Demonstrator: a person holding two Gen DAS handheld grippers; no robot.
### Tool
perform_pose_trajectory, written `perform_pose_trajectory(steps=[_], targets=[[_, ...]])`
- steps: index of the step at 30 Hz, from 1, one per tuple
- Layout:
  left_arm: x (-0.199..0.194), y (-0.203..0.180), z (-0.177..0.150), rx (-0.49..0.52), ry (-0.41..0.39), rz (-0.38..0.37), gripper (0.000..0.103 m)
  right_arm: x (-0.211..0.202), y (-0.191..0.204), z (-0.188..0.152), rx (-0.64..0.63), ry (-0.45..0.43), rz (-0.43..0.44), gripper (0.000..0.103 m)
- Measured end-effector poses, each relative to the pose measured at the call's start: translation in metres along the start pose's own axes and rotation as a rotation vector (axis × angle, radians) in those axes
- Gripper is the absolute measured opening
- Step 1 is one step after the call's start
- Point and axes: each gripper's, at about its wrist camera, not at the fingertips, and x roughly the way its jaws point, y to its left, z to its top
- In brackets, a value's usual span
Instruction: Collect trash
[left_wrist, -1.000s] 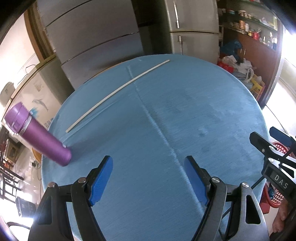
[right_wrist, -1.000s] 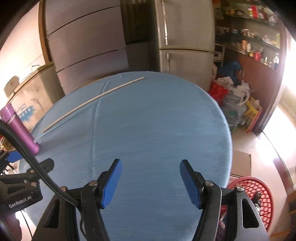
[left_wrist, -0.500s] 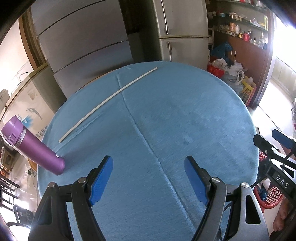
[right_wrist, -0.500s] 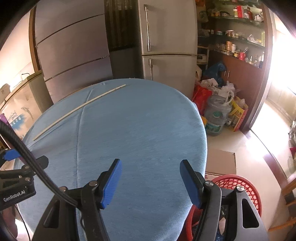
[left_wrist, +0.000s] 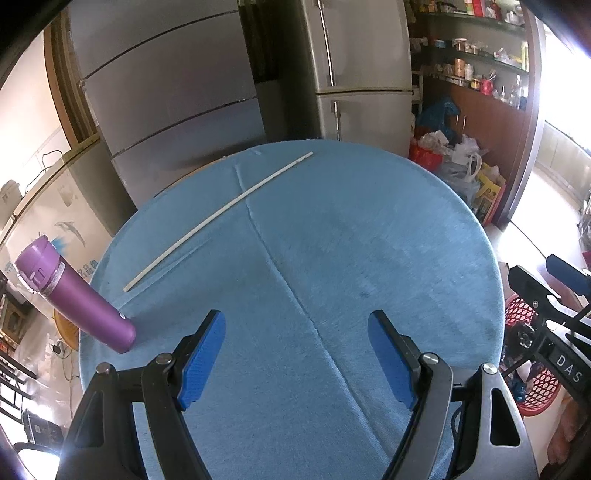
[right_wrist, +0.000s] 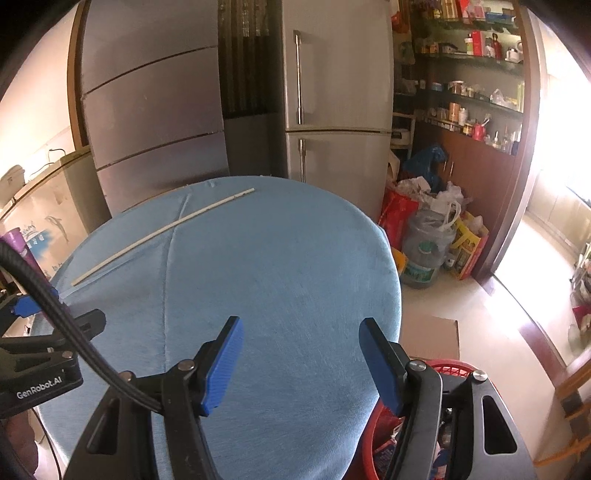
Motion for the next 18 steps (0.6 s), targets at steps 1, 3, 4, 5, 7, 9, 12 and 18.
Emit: perform_pose_trajectory(steps=[1, 3, 4, 5, 7, 9, 12, 18], targets=[[-0.002, 0.0, 0.0, 0.0, -0.006, 0.0, 0.08, -0.003, 0.002, 0.0, -0.001, -0.005, -0.001, 0.068], [-0.006, 0.0, -0.001, -0.002, -0.015, -0.002, 0.08, -0.007, 0.002, 0.0, -0.001, -0.01, 0.0, 0.068], [-0.008, 0.0, -0.001, -0.002, -0.019, -0.003, 0.08, -0.009, 0.003, 0.0, -0.001, -0.013, 0.001, 0.068], [-0.01, 0.0, -0.002, -0.003, -0.022, -0.004, 0.08, -0.01, 0.003, 0.001, -0.003, -0.016, 0.0, 0.068], [-0.014, -0.001, -0.004, -0.002, -0.026, -0.008, 0.08, -0.015, 0.005, 0.0, -0.007, -0.023, -0.004, 0.068], [-0.016, -0.001, -0.005, -0.002, -0.031, -0.008, 0.08, -0.019, 0.005, 0.0, -0.011, -0.03, -0.004, 0.068], [-0.02, -0.001, -0.007, 0.0, -0.038, -0.012, 0.08, -0.024, 0.006, -0.001, -0.011, -0.037, -0.004, 0.068], [-0.024, 0.002, -0.008, -0.011, -0.046, -0.013, 0.08, -0.027, 0.01, -0.001, -0.028, -0.042, -0.002, 0.068]])
